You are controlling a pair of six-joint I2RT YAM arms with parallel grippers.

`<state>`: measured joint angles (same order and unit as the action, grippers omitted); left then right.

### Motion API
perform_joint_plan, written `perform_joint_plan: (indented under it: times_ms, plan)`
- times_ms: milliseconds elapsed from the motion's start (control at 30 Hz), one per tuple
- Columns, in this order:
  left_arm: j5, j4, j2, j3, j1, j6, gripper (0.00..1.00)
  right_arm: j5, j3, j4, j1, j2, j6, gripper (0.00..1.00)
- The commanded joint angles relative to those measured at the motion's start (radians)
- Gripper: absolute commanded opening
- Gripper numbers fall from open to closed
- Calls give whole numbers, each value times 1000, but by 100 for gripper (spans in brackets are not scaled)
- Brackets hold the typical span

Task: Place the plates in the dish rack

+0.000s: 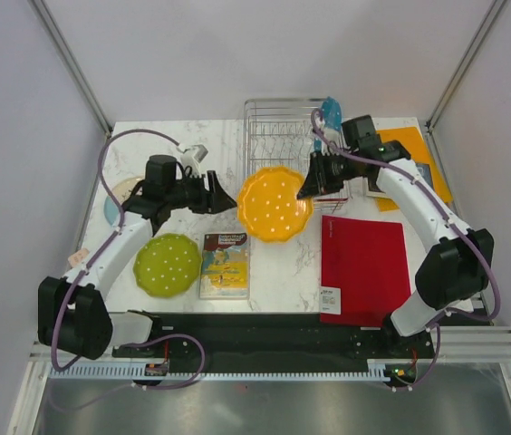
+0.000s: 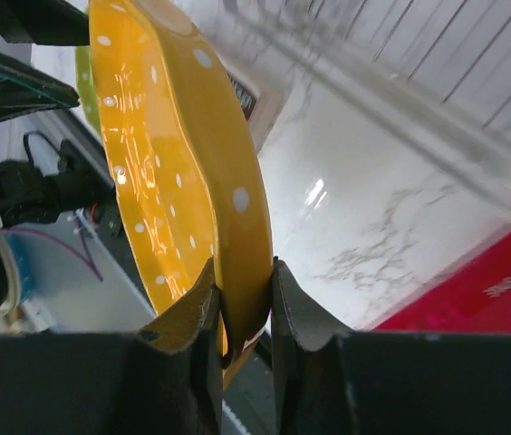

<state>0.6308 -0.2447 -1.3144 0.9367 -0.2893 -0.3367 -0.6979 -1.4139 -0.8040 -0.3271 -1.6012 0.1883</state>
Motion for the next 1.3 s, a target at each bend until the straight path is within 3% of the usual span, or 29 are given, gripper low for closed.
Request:
perform_joint_plan:
  times_ms: [0,100,167,367,500,533,933,1267]
  plan:
    - [-236,-65,107,88,78,166,70,96,-307,25,48,-6,-72,0]
    - [-356,-62,168,62,90,229,75,340,-468,74,46,-65,-98,0]
    - [-353,-64,188,33,90,242,75,548,-537,145,48,-111,-98,0]
    - [-264,-48,228,-36,90,159,73,966,-677,317,4,-239,-104,0]
    - [-241,-38,245,-64,90,162,72,1494,-704,443,-88,-311,-157,0]
    - [-243,-38,245,-65,90,168,72,1541,-730,459,-101,-350,-171,0]
    - [-226,-25,247,-96,90,182,72,1693,-777,563,-141,-483,-276,0]
    - [-217,-10,238,-111,90,179,72,1661,-812,552,-142,-565,-285,0]
